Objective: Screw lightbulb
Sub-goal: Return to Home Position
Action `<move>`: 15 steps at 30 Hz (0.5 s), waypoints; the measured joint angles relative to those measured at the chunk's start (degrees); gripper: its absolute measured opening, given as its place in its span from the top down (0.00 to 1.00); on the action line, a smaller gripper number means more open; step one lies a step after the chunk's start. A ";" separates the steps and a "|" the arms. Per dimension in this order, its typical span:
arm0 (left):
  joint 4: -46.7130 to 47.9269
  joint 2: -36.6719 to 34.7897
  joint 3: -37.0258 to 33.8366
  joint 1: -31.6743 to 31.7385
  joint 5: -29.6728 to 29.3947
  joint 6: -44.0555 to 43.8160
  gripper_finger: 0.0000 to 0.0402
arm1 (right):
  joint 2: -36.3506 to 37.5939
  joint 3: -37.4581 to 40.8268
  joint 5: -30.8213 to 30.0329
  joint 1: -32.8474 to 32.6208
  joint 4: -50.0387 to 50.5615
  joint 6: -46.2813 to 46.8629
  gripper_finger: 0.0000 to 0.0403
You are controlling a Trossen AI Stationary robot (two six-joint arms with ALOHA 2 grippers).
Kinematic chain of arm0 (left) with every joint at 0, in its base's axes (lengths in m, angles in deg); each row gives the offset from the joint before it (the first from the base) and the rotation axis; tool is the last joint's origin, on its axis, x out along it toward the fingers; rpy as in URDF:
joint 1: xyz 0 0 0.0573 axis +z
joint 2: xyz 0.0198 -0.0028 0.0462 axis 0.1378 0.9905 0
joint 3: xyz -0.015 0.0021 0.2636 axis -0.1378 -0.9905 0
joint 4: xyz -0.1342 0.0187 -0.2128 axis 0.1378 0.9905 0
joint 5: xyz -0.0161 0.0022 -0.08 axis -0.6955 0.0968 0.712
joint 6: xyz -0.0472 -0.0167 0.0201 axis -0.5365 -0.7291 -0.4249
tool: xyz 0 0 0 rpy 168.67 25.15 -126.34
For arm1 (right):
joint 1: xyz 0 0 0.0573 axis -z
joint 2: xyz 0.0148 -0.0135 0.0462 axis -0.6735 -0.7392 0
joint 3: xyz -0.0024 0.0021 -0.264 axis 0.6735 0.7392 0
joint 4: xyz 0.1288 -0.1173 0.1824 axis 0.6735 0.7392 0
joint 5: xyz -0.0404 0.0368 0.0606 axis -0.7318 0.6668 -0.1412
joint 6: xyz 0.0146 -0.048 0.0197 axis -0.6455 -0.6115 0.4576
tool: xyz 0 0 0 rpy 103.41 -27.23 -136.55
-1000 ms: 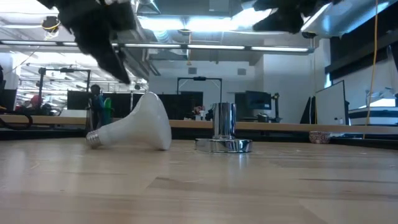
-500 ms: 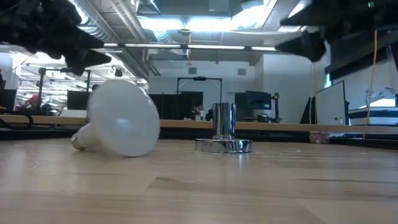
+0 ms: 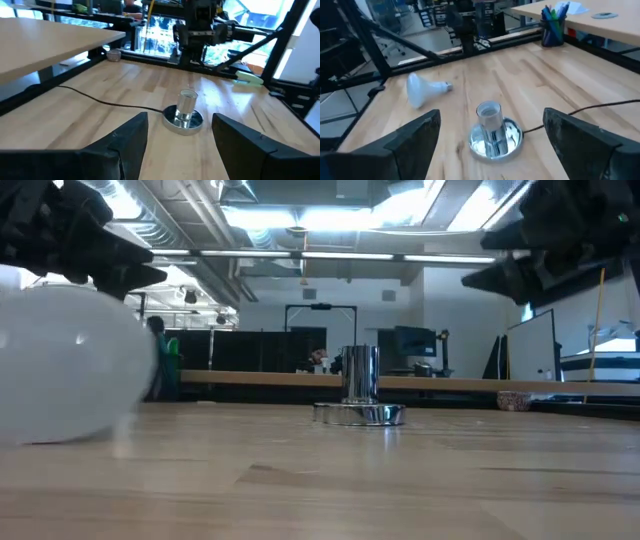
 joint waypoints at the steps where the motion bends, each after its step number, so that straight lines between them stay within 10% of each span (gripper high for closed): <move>1: 0.72 -0.83 0.00 0.32 -0.03 0.34 0.48 | 1.17 1.64 0.50 0.00 -1.09 -0.24 0.12; 15: 0.44 -1.76 -0.92 2.20 5.03 2.66 0.48 | 24.68 12.54 8.92 6.13 2.72 -2.38 0.12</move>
